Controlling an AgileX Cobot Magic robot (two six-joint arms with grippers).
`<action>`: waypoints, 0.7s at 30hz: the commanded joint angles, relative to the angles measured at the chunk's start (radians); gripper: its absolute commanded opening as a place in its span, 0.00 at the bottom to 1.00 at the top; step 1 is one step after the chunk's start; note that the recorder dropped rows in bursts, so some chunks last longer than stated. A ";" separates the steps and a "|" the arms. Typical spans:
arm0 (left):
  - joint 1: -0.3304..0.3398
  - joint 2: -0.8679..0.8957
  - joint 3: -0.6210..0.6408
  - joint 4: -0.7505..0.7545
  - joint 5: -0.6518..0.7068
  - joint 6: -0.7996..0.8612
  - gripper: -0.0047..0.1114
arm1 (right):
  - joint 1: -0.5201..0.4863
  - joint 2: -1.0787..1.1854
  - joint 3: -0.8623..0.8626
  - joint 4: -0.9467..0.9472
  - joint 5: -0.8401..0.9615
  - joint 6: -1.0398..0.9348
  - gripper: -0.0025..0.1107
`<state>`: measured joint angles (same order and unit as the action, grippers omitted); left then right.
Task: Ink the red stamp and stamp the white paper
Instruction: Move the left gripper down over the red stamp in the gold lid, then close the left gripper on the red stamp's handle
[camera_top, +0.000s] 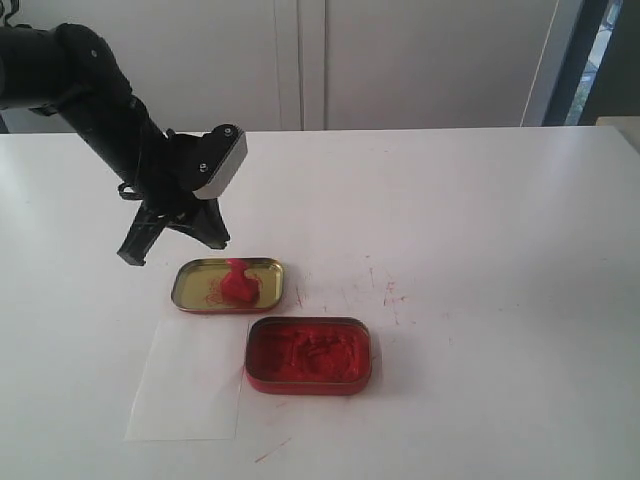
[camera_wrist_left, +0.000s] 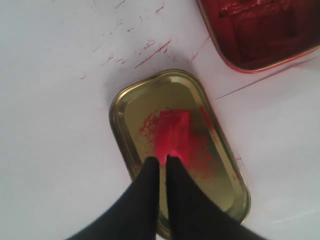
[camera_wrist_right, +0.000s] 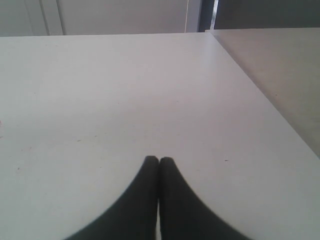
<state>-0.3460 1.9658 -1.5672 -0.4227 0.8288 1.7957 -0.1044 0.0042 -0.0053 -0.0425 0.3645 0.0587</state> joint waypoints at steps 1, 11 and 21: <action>-0.004 0.002 -0.003 -0.022 -0.021 0.025 0.33 | 0.004 -0.004 0.005 -0.002 -0.015 0.000 0.02; -0.004 0.098 -0.003 -0.122 -0.030 0.067 0.38 | 0.004 -0.004 0.005 -0.002 -0.015 0.000 0.02; -0.004 0.165 -0.003 -0.139 -0.028 0.067 0.38 | 0.004 -0.004 0.005 -0.002 -0.015 -0.017 0.02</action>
<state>-0.3460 2.1187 -1.5672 -0.5330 0.7789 1.8590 -0.1044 0.0042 -0.0053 -0.0425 0.3645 0.0504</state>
